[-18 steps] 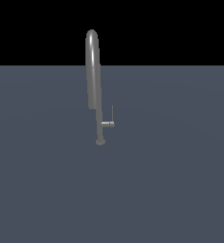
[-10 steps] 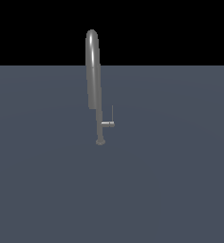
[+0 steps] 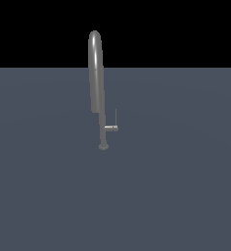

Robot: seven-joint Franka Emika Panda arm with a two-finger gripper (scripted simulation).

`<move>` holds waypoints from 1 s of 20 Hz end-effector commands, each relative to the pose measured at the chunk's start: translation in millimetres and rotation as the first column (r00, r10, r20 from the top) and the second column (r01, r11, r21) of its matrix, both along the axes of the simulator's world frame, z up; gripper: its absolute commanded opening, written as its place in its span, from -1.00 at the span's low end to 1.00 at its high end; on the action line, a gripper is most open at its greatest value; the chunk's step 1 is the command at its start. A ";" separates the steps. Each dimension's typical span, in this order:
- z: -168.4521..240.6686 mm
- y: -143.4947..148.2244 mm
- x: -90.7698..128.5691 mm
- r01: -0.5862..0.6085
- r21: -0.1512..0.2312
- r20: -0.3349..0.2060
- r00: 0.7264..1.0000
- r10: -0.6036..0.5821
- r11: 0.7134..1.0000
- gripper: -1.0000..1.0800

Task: Turn on the faucet by rotating a designated handle.

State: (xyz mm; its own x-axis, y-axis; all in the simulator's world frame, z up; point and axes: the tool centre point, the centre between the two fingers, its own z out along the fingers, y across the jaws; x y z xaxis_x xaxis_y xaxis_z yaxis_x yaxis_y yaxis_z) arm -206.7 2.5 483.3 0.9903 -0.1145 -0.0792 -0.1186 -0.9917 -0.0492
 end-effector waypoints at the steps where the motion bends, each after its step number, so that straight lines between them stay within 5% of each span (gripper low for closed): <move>1: -4.5 -0.2 11.2 0.030 0.029 -0.031 0.999 -0.029 0.999 -1.00; 11: -31.4 -3.5 65.1 0.191 0.162 -0.194 0.968 -0.159 0.968 -1.00; 20: -65.3 -9.6 112.3 0.356 0.260 -0.361 0.898 -0.252 0.897 -1.00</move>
State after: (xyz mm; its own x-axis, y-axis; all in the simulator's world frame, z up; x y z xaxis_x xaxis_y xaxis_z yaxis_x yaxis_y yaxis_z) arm -102.3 -5.8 424.4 0.8471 -0.3139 -0.4289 -0.4448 -0.8603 -0.2489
